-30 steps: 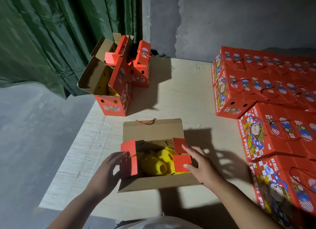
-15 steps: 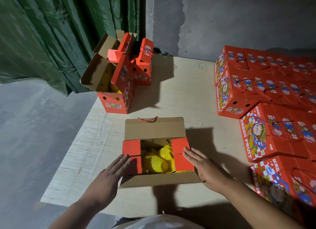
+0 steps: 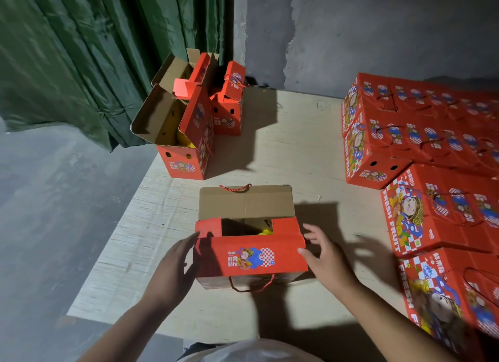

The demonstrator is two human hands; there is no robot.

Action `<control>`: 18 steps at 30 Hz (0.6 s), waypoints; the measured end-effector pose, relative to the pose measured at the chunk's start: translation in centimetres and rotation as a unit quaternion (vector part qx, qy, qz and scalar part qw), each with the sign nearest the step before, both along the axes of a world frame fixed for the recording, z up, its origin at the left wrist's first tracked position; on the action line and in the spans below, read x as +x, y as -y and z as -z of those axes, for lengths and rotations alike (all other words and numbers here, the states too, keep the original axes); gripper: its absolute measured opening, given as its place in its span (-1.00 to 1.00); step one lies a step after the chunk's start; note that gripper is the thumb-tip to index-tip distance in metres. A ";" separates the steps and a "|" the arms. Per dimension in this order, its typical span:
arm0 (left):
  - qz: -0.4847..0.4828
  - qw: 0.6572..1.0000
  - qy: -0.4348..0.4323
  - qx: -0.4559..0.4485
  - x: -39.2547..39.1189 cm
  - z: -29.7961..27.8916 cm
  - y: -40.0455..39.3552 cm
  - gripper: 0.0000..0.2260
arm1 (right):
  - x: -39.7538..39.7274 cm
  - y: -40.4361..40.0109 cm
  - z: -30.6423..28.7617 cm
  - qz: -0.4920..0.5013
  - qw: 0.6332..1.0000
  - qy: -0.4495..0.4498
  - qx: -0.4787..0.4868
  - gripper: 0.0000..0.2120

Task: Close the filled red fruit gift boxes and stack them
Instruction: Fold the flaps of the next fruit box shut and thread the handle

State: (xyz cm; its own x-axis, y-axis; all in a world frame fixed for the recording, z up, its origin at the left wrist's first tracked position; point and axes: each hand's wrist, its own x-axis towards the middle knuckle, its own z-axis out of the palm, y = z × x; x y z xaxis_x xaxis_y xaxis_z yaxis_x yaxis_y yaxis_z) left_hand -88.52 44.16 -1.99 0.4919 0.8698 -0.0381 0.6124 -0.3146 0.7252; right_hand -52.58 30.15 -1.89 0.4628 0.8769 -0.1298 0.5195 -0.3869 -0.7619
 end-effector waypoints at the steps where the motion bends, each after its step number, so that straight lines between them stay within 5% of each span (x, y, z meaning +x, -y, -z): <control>1: 0.016 0.999 -0.018 0.021 0.2 0.1 -0.1 -0.42 | -0.2 -0.2 0.1 -0.016 0.999 0.032 0.009 -0.55; 5: 0.114 0.983 -0.115 0.088 1.0 -0.2 -0.4 -0.30 | -0.5 -0.8 0.6 -0.089 0.986 0.136 0.042 -0.72; 9: 0.173 0.961 -0.191 0.099 1.5 -0.3 -0.9 -0.06 | -0.7 -0.7 0.4 -0.170 0.969 0.181 -0.007 -0.32; 13: 0.167 0.957 -0.211 0.112 2.0 -0.2 -1.0 -0.13 | -0.7 -0.4 0.0 -0.207 0.955 0.213 -0.019 -0.11; 18: 0.165 0.954 -0.216 0.125 2.1 -0.1 -0.9 -0.22 | -1.1 0.0 0.0 -0.209 0.950 0.230 -0.027 -0.18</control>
State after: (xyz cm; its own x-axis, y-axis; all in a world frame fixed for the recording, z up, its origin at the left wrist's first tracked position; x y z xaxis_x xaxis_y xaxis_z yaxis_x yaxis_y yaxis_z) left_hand -86.39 45.10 -1.87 0.7260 0.6788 -0.1105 0.6749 -0.6722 0.3046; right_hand -53.70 30.11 -1.91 0.0940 0.9944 -0.0475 0.9099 -0.1052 -0.4012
